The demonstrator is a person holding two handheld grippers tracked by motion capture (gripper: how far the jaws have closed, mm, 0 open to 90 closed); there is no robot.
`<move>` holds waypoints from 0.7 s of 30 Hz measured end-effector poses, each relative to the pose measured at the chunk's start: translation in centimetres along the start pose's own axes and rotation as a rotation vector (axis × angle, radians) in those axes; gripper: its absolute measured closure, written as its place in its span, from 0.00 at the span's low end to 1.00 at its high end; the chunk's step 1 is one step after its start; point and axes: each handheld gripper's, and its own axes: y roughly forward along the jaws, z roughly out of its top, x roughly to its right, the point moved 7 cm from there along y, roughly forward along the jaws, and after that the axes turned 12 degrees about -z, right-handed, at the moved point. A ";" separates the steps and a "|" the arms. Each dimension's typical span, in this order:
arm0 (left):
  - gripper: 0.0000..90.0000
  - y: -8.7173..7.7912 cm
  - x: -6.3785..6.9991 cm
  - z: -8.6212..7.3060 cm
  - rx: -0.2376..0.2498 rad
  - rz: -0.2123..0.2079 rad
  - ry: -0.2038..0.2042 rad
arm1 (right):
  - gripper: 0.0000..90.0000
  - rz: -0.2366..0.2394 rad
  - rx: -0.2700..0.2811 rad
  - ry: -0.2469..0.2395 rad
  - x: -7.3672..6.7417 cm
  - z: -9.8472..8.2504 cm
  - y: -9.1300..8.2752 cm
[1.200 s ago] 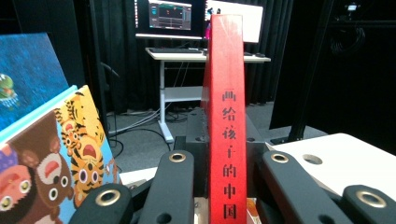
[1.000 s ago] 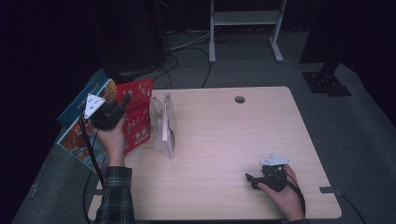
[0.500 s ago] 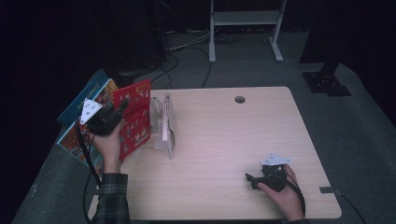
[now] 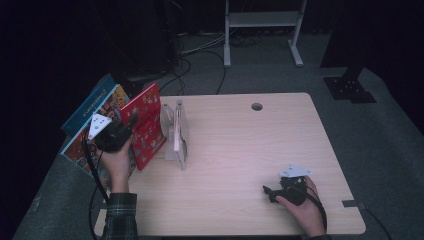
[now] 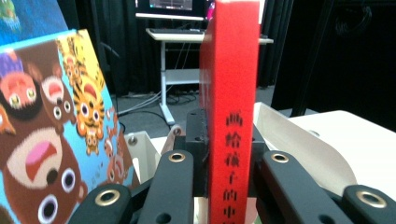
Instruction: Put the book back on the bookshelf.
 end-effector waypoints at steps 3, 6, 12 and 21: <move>0.88 -0.1 -0.2 -0.5 -0.024 0.008 -0.010 | 0.12 0.000 0.000 0.000 0.0 0.0 0.0; 0.88 0.0 -0.4 -1.2 -0.055 0.017 -0.019 | 0.12 0.000 0.000 0.000 0.0 0.0 0.0; 0.88 0.0 -0.4 -1.7 -0.070 0.028 -0.023 | 0.12 0.004 0.000 -0.005 0.1 0.1 0.1; 0.74 -0.7 -0.2 -1.4 -0.044 0.024 -0.054 | 0.12 0.004 0.000 -0.005 0.1 0.1 0.1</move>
